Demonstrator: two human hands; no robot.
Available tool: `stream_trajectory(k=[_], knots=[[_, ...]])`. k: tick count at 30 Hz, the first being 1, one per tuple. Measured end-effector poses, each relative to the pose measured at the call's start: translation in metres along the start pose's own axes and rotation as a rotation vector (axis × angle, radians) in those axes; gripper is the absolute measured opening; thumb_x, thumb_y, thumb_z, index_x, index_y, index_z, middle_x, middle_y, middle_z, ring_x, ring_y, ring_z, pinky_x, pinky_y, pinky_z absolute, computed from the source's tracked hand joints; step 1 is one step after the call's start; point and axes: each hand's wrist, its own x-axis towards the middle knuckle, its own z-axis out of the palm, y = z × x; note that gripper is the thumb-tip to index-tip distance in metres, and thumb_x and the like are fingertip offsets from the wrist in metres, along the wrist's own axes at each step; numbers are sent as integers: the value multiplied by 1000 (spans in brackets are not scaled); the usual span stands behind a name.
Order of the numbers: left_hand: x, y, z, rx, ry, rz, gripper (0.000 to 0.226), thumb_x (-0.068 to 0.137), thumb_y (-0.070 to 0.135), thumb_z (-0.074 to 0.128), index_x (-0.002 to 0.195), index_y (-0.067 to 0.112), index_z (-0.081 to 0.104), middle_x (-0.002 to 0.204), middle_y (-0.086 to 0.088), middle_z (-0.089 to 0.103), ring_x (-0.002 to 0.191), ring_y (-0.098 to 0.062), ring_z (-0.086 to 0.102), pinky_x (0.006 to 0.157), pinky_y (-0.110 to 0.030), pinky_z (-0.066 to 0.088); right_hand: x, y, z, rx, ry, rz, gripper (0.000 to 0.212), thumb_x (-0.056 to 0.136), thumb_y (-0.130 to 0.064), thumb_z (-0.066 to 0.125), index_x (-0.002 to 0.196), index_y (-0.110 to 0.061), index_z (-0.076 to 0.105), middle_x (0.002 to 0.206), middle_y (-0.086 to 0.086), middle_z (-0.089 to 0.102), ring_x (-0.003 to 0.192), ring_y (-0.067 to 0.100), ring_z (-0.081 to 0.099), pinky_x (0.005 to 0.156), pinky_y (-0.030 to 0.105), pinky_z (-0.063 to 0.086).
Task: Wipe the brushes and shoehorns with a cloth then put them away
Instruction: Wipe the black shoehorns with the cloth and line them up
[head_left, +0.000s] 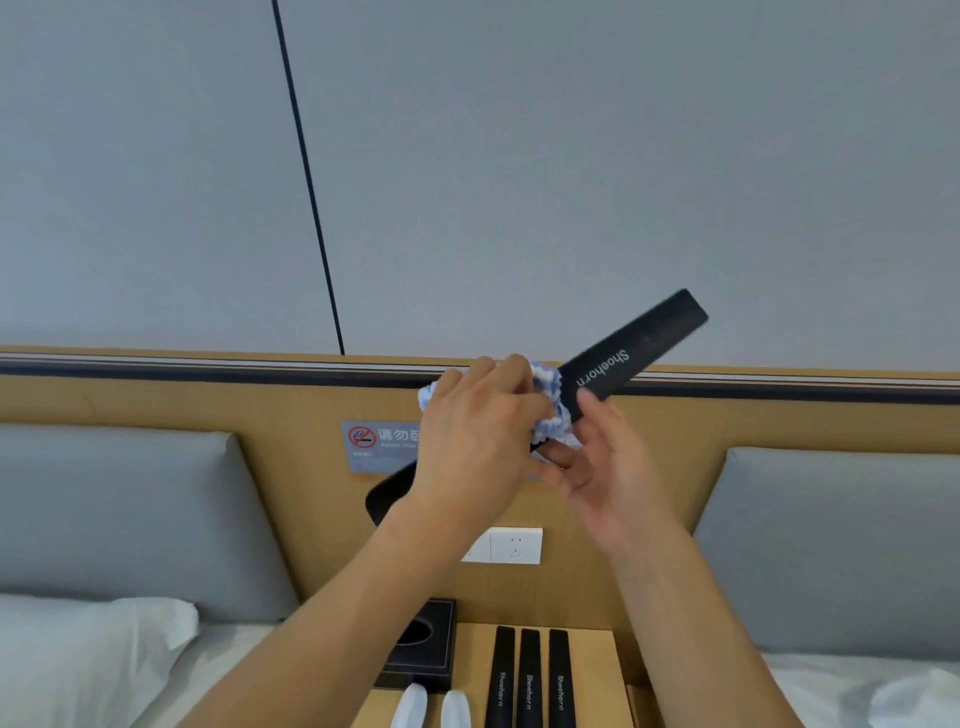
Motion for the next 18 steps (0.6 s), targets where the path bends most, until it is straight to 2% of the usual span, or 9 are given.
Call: stream_trajectory(k=[3,6,8,10,18], knots=[[-14,1,0,58,-17,-4,4,70,13,73,72,17,74,79,-1,62,72,-25,57,60,-37,42,2,3,-1,55,138,9,34,103,-32,49,128,-11,59,107,15,75,80,31,75,61,43,62],[-26,-6,-2,63,-15,-65,16,66,2,79,74,16,76,76,-1,61,68,-23,57,55,-35,44,1,5,-5,115,217,-39,32,104,-27,48,131,-11,53,114,16,73,93,37,74,64,47,62],[-33,-17,-4,69,-7,-109,17,66,-2,78,73,13,76,74,-3,61,63,-21,55,50,-31,37,0,4,-9,152,262,-56,32,103,-25,49,132,-13,53,118,14,72,98,37,73,68,49,62],[-40,-31,-6,93,-10,-163,16,69,-3,77,73,13,75,75,-2,62,64,-21,55,49,-29,35,0,3,-12,190,282,-68,31,103,-25,50,131,-14,54,118,12,73,100,36,73,70,51,62],[-52,-68,-8,102,-40,-375,16,77,-2,75,88,9,75,85,-7,66,71,-22,57,53,-30,44,5,1,-12,253,283,-85,28,102,-24,52,128,-16,58,117,11,73,104,33,72,83,60,58]])
